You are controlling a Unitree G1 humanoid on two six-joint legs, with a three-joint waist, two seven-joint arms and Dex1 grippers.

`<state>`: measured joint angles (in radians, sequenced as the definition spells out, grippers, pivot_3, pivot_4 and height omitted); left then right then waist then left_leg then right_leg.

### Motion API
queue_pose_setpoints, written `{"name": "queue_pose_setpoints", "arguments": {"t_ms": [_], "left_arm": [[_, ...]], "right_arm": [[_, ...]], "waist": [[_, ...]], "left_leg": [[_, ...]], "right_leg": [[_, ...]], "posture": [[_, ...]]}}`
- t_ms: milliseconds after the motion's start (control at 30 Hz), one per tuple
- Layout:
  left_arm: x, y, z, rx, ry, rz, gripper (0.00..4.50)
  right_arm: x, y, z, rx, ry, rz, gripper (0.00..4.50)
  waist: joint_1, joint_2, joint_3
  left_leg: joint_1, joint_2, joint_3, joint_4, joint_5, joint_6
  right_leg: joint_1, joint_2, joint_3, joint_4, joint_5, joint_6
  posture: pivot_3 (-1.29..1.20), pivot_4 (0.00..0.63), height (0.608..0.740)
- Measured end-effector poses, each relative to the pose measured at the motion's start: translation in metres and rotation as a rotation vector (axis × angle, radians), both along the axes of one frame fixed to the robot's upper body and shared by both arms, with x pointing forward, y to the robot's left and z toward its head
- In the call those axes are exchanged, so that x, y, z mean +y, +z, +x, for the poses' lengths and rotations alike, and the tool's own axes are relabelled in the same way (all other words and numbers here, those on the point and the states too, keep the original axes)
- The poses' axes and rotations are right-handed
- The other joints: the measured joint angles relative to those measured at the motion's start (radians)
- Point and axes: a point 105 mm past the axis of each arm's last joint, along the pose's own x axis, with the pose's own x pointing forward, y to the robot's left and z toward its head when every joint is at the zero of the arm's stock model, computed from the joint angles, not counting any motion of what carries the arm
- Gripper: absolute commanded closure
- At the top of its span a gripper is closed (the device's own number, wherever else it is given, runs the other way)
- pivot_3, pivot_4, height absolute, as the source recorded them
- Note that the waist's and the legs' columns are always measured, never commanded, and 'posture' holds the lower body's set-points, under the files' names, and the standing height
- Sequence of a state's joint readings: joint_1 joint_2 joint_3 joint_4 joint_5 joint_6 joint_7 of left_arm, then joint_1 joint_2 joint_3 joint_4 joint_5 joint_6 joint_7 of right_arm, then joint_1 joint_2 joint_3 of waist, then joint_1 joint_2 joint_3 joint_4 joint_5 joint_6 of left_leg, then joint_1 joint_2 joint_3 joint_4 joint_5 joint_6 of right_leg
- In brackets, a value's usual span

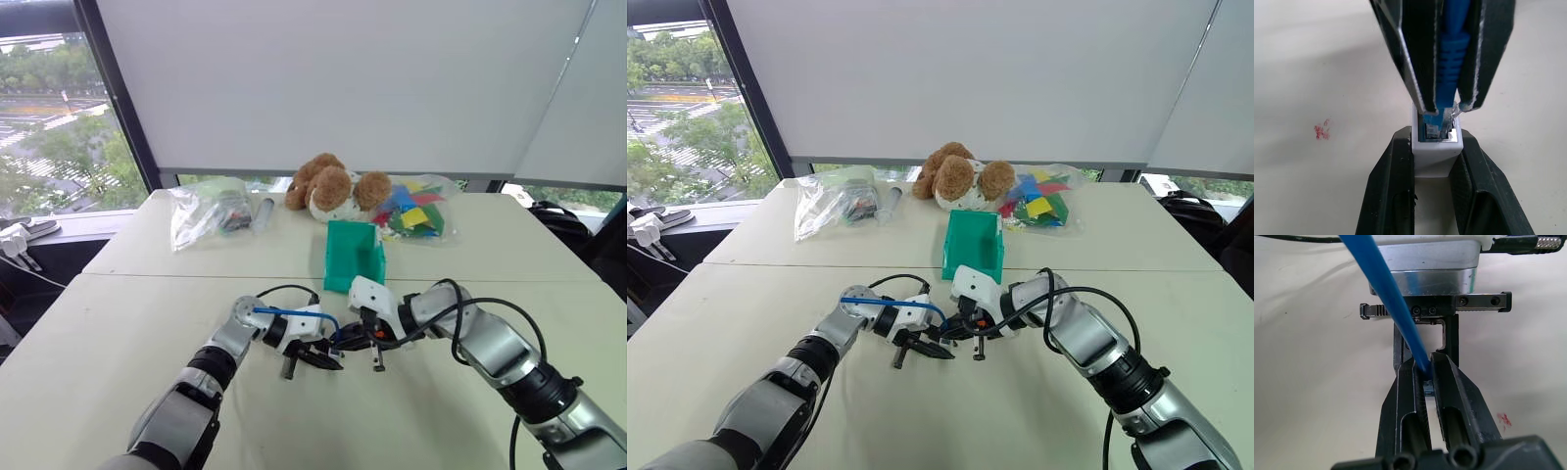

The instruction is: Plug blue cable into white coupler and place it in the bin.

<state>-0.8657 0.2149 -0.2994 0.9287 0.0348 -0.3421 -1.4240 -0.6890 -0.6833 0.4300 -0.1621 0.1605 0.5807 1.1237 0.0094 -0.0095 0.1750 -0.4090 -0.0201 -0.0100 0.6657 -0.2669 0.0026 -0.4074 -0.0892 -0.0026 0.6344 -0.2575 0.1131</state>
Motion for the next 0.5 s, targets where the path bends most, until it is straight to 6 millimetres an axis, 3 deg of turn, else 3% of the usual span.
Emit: {"name": "queue_pose_setpoints", "arguments": {"t_ms": [500], "left_arm": [[0.003,-0.004,0.001,0.016,0.023,0.006,4.12]], "right_arm": [[0.004,-0.012,0.005,-0.011,0.057,-0.03,4.5]], "waist": [[-0.002,-0.002,-0.008]], "left_leg": [[0.004,0.001,0.0,0.0,0.0,0.0]], "right_leg": [[0.004,0.001,0.0,0.0,0.0,0.0]], "posture": [[0.0,0.15,0.74]]}}
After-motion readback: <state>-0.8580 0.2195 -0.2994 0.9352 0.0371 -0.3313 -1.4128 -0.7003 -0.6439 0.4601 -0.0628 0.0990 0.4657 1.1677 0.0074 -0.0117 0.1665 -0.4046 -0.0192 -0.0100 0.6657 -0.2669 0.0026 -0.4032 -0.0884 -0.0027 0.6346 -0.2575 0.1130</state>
